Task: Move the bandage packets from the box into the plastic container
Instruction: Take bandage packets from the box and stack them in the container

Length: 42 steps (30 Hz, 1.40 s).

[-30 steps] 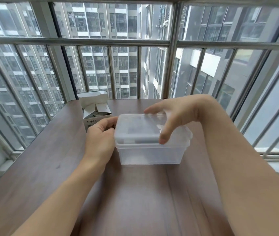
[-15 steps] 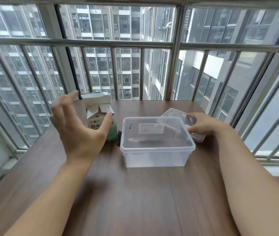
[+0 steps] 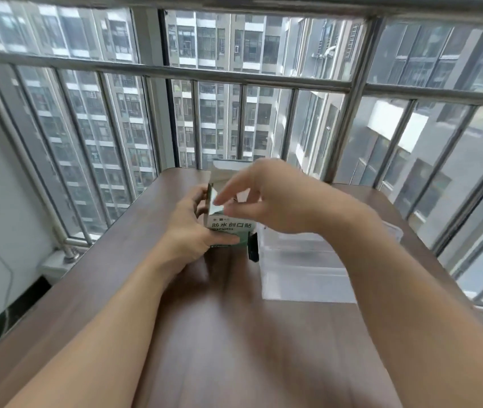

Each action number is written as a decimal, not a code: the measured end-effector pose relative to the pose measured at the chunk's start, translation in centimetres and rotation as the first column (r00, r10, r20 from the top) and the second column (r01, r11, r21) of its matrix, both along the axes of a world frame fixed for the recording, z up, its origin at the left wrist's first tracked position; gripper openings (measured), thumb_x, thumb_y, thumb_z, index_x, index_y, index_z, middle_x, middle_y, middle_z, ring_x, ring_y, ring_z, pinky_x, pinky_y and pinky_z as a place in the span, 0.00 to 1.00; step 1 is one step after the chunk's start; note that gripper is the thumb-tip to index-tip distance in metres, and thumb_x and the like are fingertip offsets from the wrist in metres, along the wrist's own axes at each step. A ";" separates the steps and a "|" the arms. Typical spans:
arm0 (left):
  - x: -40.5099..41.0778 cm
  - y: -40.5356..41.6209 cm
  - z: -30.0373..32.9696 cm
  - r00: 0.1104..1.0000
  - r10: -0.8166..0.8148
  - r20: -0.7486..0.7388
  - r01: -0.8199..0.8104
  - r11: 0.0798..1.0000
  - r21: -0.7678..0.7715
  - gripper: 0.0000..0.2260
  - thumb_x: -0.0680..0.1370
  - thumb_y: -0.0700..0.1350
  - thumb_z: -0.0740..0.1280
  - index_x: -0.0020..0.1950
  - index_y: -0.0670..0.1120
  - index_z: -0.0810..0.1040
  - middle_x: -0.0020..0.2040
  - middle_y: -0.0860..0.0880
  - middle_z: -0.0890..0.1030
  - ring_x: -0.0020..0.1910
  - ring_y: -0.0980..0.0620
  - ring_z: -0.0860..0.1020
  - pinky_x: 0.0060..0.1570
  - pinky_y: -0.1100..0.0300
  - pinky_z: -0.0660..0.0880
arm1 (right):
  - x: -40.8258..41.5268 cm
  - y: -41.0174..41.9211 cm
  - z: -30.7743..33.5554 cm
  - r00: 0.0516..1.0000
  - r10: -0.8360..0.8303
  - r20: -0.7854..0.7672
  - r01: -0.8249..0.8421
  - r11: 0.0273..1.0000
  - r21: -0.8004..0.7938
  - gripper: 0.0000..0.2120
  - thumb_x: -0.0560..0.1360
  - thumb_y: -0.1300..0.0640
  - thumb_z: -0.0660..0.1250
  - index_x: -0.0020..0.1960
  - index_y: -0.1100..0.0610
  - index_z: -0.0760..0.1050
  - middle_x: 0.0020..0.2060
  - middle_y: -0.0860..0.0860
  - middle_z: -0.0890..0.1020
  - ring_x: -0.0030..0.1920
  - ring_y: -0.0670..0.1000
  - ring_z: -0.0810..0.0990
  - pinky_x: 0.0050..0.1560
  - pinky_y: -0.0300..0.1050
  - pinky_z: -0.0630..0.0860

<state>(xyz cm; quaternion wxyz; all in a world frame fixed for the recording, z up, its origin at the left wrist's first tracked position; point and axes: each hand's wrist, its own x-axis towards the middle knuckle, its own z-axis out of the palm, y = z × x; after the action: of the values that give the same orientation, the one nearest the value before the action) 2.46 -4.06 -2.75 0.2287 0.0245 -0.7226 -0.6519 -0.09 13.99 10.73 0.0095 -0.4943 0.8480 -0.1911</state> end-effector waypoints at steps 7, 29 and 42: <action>0.0 0.3 -0.1 0.994 -0.109 0.026 0.109 0.994 -0.002 0.39 0.55 0.26 0.79 0.62 0.47 0.74 0.53 0.44 0.82 0.51 0.49 0.82 0.44 0.56 0.81 | -1.4 -0.7 -1.5 0.981 -0.093 -0.173 0.082 0.994 -0.068 0.23 0.71 0.45 0.78 0.63 0.51 0.79 0.54 0.45 0.80 0.50 0.45 0.77 0.57 0.46 0.76; -0.3 3.6 0.5 0.991 0.092 -0.098 -0.079 0.989 0.125 0.16 0.72 0.57 0.61 0.48 0.46 0.78 0.43 0.42 0.80 0.46 0.38 0.79 0.52 0.39 0.76 | -3.1 -1.1 -3.8 0.944 -0.288 -0.162 0.255 0.947 -0.198 0.04 0.75 0.56 0.74 0.48 0.49 0.86 0.44 0.46 0.81 0.43 0.49 0.80 0.49 0.49 0.80; 0.0 3.3 0.7 0.988 0.103 -0.113 -0.105 0.994 -0.005 0.18 0.75 0.57 0.61 0.61 0.52 0.78 0.53 0.38 0.82 0.57 0.34 0.79 0.57 0.31 0.74 | -2.5 -1.5 -4.3 0.923 -0.259 -0.284 0.201 0.955 -0.217 0.05 0.76 0.55 0.72 0.45 0.47 0.86 0.38 0.41 0.79 0.43 0.46 0.77 0.45 0.43 0.72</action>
<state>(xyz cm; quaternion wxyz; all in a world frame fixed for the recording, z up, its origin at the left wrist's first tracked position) 2.47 -0.73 -2.06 0.3031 0.0240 -0.7099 -0.6353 -2.63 12.50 6.40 -0.1916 -0.4136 0.8699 -0.1887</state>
